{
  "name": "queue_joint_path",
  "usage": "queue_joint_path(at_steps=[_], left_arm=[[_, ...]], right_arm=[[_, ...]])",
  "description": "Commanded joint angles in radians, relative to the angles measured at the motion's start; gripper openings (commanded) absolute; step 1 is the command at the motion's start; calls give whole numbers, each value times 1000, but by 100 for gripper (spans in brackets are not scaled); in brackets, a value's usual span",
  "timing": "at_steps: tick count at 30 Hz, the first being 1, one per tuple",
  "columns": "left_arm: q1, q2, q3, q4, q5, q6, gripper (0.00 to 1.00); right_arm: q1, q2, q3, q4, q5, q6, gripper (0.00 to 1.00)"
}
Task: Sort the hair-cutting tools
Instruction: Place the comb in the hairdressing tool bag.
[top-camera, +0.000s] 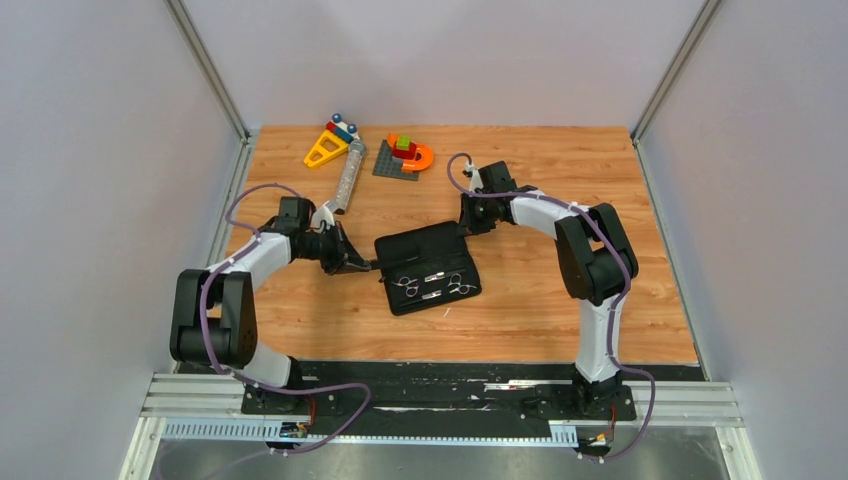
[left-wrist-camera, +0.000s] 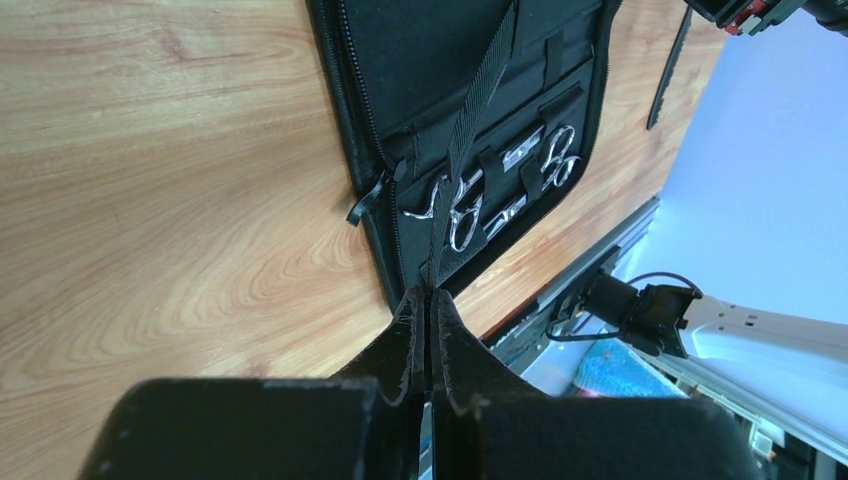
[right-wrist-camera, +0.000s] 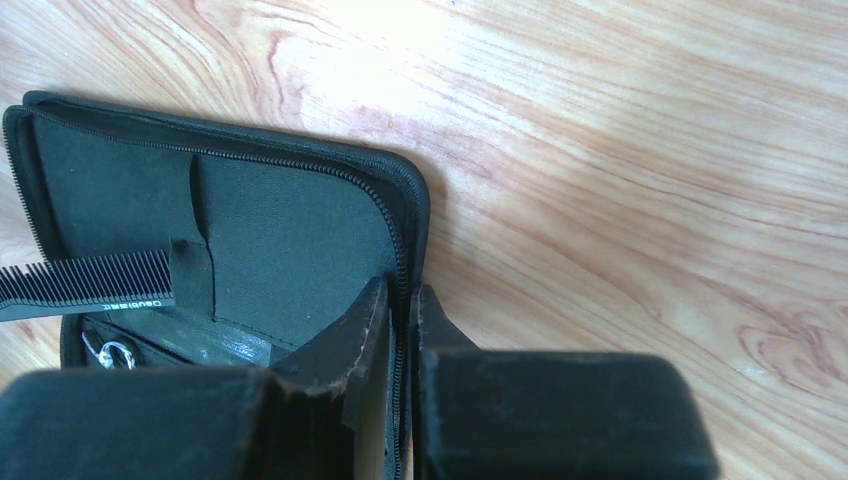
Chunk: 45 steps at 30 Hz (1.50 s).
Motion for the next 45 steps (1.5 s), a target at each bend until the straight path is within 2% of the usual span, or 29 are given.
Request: queue_joint_path(at_steps=[1, 13, 28, 32, 34, 36, 40, 42, 45], left_arm=[[-5, 47, 34, -52, 26, 25, 0], [-30, 171, 125, -14, 19, 14, 0], [-200, 274, 151, 162, -85, -122, 0], [-234, 291, 143, 204, -126, -153, 8], [-242, 296, 144, 213, -154, -158, 15], [-246, 299, 144, 212, -180, -157, 26], [-258, 280, 136, 180, -233, -151, 55], [-265, 254, 126, 156, -280, -146, 64], [-266, 199, 119, 112, -334, -135, 71]], right_arm=[[22, 30, 4, 9, 75, -39, 0], [52, 33, 10, 0, 74, -41, 0], [84, 25, -5, 2, 73, -8, 0], [87, 22, -11, 6, 72, 1, 0], [89, 19, -14, 7, 75, 4, 0], [89, 16, -19, 7, 83, 11, 0], [89, 9, -29, 9, 102, 15, 0], [89, 6, -34, 9, 114, 18, 0], [89, 4, -35, 9, 127, 24, 0]])
